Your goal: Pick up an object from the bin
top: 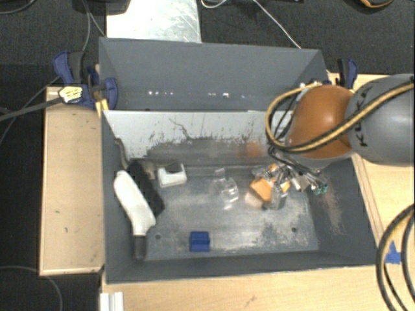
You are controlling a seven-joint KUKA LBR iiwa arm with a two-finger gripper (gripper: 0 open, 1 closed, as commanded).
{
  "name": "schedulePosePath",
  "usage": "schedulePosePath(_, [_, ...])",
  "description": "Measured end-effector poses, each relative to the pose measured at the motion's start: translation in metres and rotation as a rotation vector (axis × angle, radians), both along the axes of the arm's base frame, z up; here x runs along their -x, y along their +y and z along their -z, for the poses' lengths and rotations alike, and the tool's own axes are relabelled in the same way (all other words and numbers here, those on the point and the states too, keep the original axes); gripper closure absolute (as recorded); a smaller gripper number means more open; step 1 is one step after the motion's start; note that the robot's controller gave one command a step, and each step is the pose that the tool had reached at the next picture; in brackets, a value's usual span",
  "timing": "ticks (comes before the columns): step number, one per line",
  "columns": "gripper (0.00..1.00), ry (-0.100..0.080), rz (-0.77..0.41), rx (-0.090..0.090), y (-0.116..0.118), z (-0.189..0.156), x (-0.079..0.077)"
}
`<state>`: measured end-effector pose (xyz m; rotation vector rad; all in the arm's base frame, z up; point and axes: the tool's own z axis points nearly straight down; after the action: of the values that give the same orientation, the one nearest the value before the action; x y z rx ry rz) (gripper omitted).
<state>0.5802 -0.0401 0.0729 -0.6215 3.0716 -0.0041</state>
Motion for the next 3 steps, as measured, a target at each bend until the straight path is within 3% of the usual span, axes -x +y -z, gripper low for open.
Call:
schedulePosePath(2, [1.0,0.001,0.0,0.0,0.0,-0.003,0.001])
schedulePosePath(3, [1.0,0.007,0.002,-0.002,0.001,-0.031,0.003])
